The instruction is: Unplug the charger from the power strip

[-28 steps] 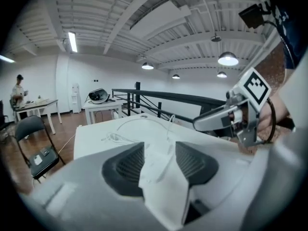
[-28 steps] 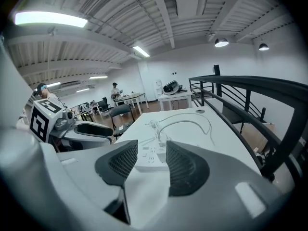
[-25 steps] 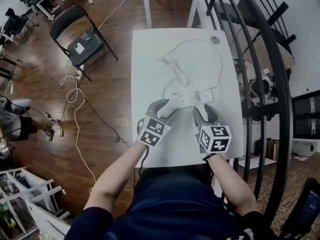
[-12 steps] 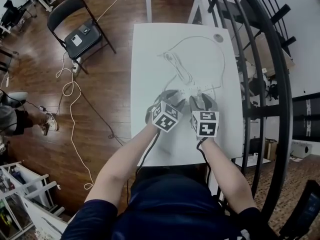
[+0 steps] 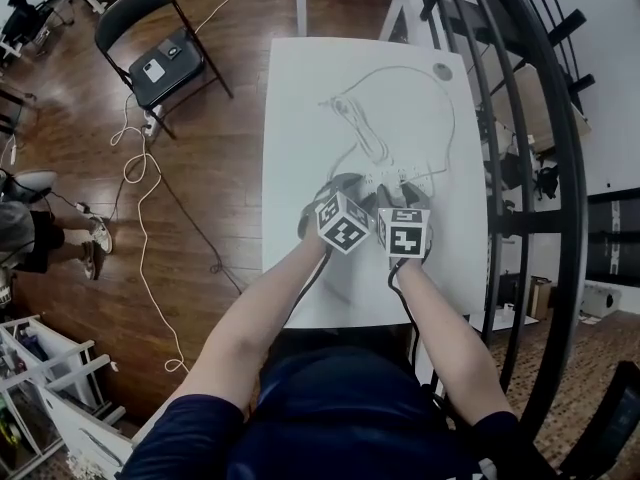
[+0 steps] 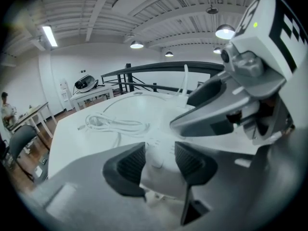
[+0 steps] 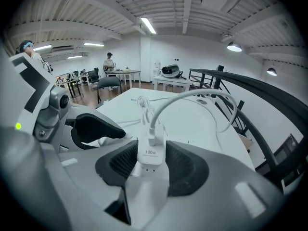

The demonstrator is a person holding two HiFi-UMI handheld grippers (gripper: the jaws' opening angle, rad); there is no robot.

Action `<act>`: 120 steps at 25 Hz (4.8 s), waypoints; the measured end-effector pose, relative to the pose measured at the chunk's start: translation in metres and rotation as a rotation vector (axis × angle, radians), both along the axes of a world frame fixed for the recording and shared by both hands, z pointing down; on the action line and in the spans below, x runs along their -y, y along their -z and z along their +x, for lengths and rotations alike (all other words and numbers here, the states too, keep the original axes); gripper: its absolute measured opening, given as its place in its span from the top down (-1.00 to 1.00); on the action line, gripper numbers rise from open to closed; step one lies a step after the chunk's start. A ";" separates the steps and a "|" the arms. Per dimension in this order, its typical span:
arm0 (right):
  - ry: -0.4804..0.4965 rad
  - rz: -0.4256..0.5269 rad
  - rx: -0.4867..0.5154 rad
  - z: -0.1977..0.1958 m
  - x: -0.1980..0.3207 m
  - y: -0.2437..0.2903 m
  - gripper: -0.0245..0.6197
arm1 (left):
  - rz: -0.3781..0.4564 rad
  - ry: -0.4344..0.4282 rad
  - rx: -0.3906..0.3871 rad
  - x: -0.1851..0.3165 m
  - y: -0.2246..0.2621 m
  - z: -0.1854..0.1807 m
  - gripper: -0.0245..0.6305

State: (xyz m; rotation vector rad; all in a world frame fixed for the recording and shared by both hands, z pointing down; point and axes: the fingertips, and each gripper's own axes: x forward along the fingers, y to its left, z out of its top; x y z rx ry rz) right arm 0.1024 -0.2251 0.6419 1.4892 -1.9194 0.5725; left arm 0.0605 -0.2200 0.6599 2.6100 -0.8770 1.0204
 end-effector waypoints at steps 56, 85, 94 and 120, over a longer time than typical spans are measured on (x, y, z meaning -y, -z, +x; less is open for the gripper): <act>-0.040 -0.015 0.150 0.000 -0.048 0.011 0.48 | 0.012 0.007 -0.003 -0.050 -0.005 0.009 0.54; -0.322 0.019 0.926 0.074 -0.088 0.077 0.48 | -0.098 0.412 -0.475 -0.117 0.090 -0.078 0.57; -0.386 0.012 1.001 0.115 -0.103 0.068 0.48 | -0.096 0.502 -0.474 -0.139 0.095 -0.118 0.58; -0.487 -0.188 0.874 0.135 -0.149 -0.029 0.47 | -0.092 0.489 -0.370 -0.170 0.079 -0.127 0.60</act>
